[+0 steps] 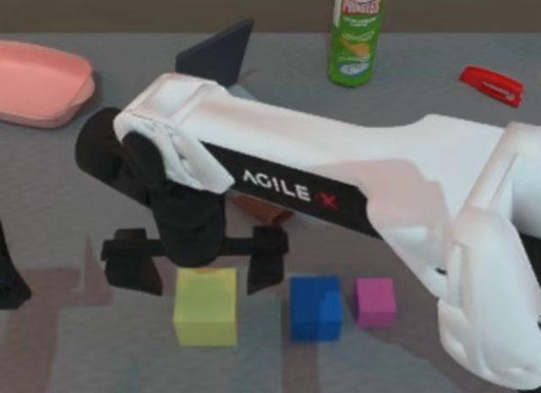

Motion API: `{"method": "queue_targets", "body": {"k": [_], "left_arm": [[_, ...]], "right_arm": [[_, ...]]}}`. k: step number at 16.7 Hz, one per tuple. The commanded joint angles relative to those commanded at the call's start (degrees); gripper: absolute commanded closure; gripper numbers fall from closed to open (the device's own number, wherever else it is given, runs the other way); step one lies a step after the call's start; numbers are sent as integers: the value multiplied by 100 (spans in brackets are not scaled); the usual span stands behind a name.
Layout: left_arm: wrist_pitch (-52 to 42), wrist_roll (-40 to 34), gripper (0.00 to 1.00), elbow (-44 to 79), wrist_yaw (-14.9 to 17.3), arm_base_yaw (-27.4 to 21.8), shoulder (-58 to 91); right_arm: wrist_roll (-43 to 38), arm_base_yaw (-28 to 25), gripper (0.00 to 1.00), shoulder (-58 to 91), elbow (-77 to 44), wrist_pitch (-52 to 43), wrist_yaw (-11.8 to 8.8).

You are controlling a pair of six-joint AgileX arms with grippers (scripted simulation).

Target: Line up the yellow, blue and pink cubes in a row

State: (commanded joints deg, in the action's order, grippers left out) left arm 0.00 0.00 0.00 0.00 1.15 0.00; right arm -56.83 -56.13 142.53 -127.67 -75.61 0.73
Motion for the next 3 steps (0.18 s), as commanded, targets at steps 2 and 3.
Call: {"method": "queue_targets", "body": {"k": [2,3], "left_arm": [[0,0,0,0,0,0,0],[0,0,0,0,0,0,0]], "right_arm": [[3,-4,0,-60,-243,-253,7],[5,-3,0,-74,-276,-288,8]]}}
